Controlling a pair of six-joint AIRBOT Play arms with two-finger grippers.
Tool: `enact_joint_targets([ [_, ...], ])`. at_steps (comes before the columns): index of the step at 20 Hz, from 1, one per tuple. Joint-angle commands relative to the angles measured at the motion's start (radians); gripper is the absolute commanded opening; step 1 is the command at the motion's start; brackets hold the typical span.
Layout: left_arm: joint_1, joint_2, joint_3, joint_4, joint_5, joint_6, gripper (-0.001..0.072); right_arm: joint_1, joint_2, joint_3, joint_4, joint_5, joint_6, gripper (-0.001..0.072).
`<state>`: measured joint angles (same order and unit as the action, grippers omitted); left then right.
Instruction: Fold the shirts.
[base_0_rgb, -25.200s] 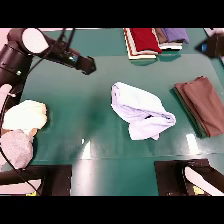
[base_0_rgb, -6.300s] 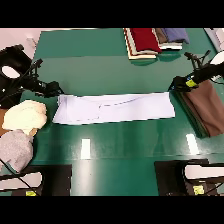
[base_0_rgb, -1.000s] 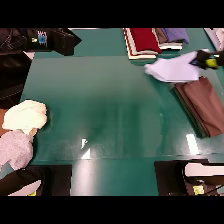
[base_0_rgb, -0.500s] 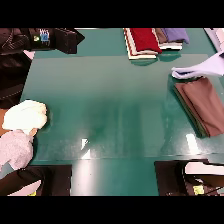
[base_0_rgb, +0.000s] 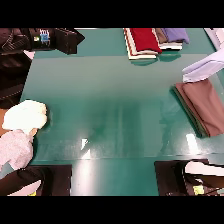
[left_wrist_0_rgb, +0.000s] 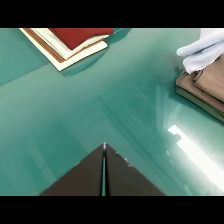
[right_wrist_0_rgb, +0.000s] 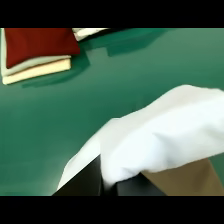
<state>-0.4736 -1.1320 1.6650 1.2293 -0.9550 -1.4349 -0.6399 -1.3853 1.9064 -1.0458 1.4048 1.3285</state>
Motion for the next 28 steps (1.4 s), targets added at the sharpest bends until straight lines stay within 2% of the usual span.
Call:
enact_joint_targets([
  [1, 0.000, 0.000, 0.000, 0.002, -0.019, 0.004, 0.0025, -0.047, 0.056, -0.074, -0.075, 0.055, -0.001, 0.0013],
  [9, 0.000, 0.000, 0.000, 0.002, -0.056, 0.049, 0.0025, -0.209, 0.269, -0.633, -0.269, 0.013, -0.055, 0.0019],
  [10, 0.000, 0.000, 0.000, 0.002, -0.057, 0.048, 0.0025, -0.232, 0.283, -0.680, -0.295, 0.011, -0.055, 0.0074],
  [11, 0.000, 0.000, 0.000, 0.002, -0.057, 0.048, 0.0025, -0.259, 0.294, -0.721, -0.325, 0.011, -0.055, 0.0250],
  [13, 0.000, 0.000, 0.000, 0.002, -0.057, 0.048, 0.0025, -0.318, 0.311, -0.774, -0.354, 0.010, -0.055, 0.0469],
  [14, 0.000, 0.000, 0.000, 0.002, -0.057, 0.048, 0.0025, -0.348, 0.316, -0.780, -0.362, 0.011, -0.055, 0.0535],
  [15, 0.000, 0.000, 0.000, 0.002, -0.057, 0.048, 0.0025, -0.378, 0.328, -0.779, -0.365, 0.012, -0.055, 0.0568],
  [19, 0.000, 0.000, 0.000, 0.002, -0.055, 0.048, 0.0025, -0.459, 0.403, -0.777, -0.360, -0.031, -0.054, 0.0570],
  [22, 0.000, 0.000, 0.000, 0.001, -0.055, 0.048, 0.0026, -0.414, 0.454, -0.777, -0.193, -0.110, -0.053, 0.0569],
  [25, 0.000, 0.000, 0.000, 0.001, -0.053, 0.048, 0.0026, -0.238, 0.482, -0.778, 0.044, -0.121, -0.053, 0.0569],
  [28, 0.000, 0.000, 0.000, 0.002, -0.041, 0.048, 0.0026, 0.043, 0.487, -0.778, 0.093, -0.136, -0.053, 0.0568],
])
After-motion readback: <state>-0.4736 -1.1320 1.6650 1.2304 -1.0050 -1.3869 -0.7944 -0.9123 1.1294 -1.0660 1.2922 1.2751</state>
